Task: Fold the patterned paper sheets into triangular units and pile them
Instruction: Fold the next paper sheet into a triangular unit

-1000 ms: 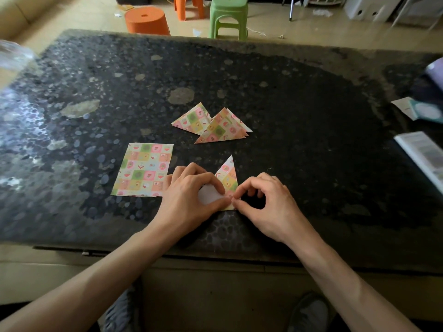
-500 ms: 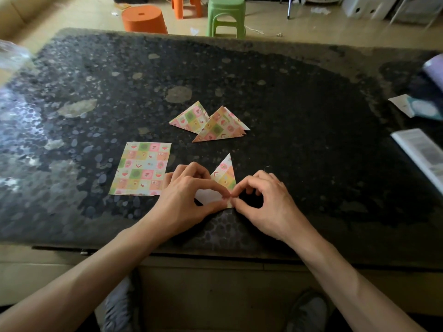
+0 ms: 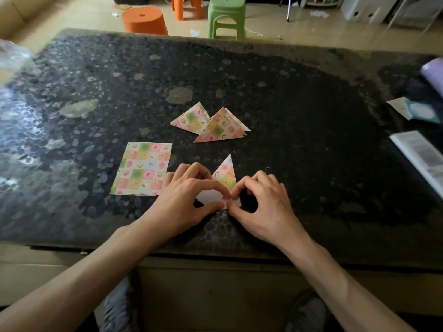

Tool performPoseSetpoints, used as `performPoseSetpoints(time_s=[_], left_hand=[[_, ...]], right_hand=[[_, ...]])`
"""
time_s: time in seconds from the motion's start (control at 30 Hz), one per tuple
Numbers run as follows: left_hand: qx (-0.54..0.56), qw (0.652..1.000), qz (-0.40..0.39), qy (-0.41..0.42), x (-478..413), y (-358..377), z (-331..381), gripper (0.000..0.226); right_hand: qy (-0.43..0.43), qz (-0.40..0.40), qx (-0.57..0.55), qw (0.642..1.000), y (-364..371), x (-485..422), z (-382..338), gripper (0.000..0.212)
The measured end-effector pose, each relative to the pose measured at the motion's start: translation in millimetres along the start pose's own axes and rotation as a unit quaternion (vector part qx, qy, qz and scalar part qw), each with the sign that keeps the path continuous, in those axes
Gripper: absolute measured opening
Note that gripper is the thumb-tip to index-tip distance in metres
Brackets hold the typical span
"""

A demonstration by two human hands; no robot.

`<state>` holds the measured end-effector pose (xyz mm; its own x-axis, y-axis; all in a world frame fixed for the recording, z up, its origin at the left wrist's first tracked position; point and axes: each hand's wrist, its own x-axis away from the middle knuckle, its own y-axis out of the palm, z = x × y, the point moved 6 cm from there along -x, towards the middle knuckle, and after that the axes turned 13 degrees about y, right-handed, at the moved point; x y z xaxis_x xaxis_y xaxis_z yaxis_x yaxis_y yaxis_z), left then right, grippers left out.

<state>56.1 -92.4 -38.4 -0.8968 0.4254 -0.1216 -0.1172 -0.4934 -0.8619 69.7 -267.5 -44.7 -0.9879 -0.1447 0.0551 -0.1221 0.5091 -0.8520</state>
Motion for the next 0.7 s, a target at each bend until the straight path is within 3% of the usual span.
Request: performPoseSetpoints(time_s=[0.4, 0.7], left_hand=[[0.038, 0.998, -0.051, 0.007, -1.1, -3.3, -4.8, 0.043], [0.046, 0.997, -0.062, 0.016, -1.3, -4.1, -6.4, 0.029]], right_hand=[[0.012, -0.001, 0.024, 1.000, 2.6, 2.1, -4.2, 0.034], [0.031, -0.026, 0.028, 0.999, 1.2, -0.4, -6.0, 0.038]])
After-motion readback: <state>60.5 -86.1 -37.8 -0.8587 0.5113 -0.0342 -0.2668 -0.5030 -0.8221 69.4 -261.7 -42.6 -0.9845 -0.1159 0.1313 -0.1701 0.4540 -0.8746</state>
